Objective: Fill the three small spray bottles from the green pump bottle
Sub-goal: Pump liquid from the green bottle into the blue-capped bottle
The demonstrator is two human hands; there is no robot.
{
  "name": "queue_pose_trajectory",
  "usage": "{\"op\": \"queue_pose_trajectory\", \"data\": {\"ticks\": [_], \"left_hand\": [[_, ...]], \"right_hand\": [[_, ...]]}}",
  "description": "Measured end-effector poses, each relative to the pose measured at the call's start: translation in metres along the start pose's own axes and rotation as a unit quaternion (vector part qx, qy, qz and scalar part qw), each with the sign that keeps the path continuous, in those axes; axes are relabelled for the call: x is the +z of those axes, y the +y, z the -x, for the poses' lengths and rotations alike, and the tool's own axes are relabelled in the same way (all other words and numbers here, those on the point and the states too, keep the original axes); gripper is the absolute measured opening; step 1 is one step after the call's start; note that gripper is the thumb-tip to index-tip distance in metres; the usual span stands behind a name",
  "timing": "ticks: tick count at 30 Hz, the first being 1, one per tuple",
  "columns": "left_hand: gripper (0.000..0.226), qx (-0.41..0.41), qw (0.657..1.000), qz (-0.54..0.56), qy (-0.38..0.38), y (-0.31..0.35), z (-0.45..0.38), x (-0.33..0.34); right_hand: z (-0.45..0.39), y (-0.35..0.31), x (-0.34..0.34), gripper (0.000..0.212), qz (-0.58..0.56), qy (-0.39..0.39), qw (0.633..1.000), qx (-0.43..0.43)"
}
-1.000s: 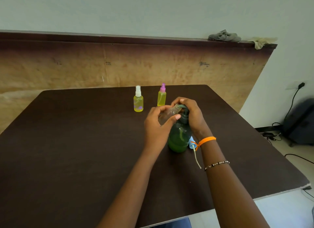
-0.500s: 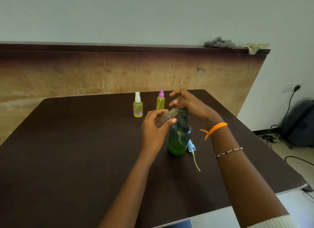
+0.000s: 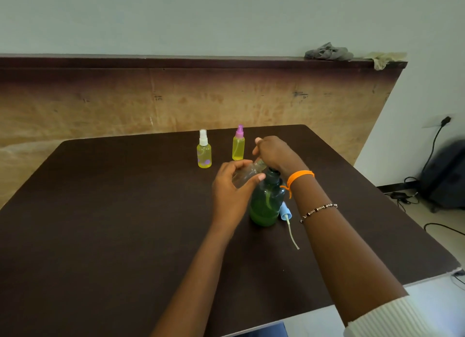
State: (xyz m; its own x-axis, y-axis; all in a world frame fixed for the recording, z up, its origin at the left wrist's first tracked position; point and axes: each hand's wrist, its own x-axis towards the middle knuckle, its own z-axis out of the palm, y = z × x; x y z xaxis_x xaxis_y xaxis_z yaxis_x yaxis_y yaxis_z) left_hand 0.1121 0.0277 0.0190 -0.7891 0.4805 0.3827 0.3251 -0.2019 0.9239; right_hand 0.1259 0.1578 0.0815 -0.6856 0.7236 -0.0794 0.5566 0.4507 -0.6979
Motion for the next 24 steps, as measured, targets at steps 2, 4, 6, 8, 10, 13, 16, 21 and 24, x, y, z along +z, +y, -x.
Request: {"op": "queue_pose_trajectory", "data": {"ticks": [2,4,6,8,10,13,16,21,24], "left_hand": [[0.028,-0.004,1.0,0.001,0.005,0.001,0.001,0.001],[0.028,-0.013,1.0,0.014,0.005,0.003,0.0,0.0],[0.029,-0.018,1.0,0.019,-0.003,0.005,-0.001,-0.003],[0.03,-0.015,1.0,0.007,-0.007,0.007,-0.002,-0.005],[0.03,-0.012,1.0,0.002,-0.003,0.007,-0.003,-0.006],[0.033,-0.003,1.0,-0.007,-0.006,0.002,-0.002,-0.006],[0.037,-0.002,1.0,0.0,-0.009,0.0,-0.001,-0.005],[0.037,-0.011,1.0,0.021,-0.01,0.005,-0.002,-0.005],[0.037,-0.011,1.0,0.014,-0.017,0.007,-0.004,-0.007]], "right_hand": [[0.0,-0.001,0.0,0.047,0.004,-0.002,1.0,-0.005],[0.002,-0.008,-0.004,0.051,0.005,-0.021,1.0,-0.009],[0.003,-0.015,-0.008,0.059,0.002,-0.053,0.999,-0.01],[0.003,-0.017,-0.01,0.063,-0.002,-0.063,0.998,-0.014],[0.0,-0.013,-0.006,0.061,-0.01,-0.023,1.0,-0.018],[-0.003,-0.002,0.001,0.056,0.04,0.057,0.998,0.005],[-0.005,0.004,0.003,0.057,0.036,0.053,0.998,0.006],[-0.006,-0.007,-0.004,0.059,0.024,-0.009,1.0,-0.007],[-0.007,-0.012,-0.008,0.056,0.036,-0.062,0.997,-0.005]]}}
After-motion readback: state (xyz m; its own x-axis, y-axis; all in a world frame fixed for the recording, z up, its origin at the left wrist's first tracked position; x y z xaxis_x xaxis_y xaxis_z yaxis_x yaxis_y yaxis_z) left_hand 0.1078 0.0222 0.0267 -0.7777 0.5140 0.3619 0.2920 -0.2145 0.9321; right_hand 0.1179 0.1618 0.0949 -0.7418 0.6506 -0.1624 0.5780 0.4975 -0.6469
